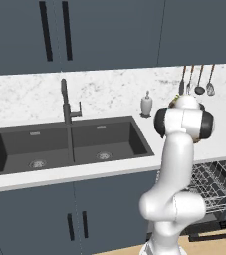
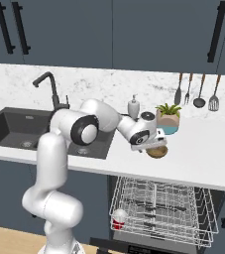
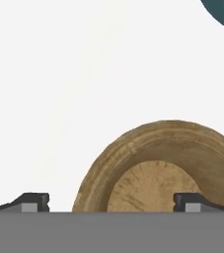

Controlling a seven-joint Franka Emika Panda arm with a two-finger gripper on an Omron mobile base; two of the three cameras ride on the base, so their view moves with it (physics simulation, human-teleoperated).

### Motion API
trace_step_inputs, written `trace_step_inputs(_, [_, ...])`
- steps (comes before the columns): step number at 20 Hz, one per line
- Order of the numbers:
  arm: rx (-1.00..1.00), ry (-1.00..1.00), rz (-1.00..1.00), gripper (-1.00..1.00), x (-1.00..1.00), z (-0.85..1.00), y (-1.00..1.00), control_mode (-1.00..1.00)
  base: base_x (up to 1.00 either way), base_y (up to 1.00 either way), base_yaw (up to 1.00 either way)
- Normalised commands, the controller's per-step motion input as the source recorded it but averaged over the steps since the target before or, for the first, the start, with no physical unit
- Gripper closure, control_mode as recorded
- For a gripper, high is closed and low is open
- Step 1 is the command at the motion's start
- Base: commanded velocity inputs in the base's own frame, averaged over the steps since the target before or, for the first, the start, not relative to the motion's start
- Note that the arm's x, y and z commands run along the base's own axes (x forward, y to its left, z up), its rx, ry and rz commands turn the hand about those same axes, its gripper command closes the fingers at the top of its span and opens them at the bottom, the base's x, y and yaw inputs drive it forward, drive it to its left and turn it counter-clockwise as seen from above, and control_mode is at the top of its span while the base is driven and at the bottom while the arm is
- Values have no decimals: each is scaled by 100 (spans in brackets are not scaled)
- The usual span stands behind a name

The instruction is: Pick up the cup and bowl from the counter, place them in the dishwasher, and close the dishwasher door.

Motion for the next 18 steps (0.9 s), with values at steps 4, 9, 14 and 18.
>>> trace_step_inputs(4, [2, -9, 0, 100, 20, -7, -8, -100, 0, 0, 0])
trace_step_inputs(9, [0, -5, 0, 100, 0, -18, -11, -100, 0, 0, 0])
trace_step_inputs(14, [0, -11, 0, 100, -9, -7, 0, -100, 0, 0, 0])
trace_step_inputs(18, [2, -15, -2, 100, -85, 0, 0, -100, 0, 0, 0])
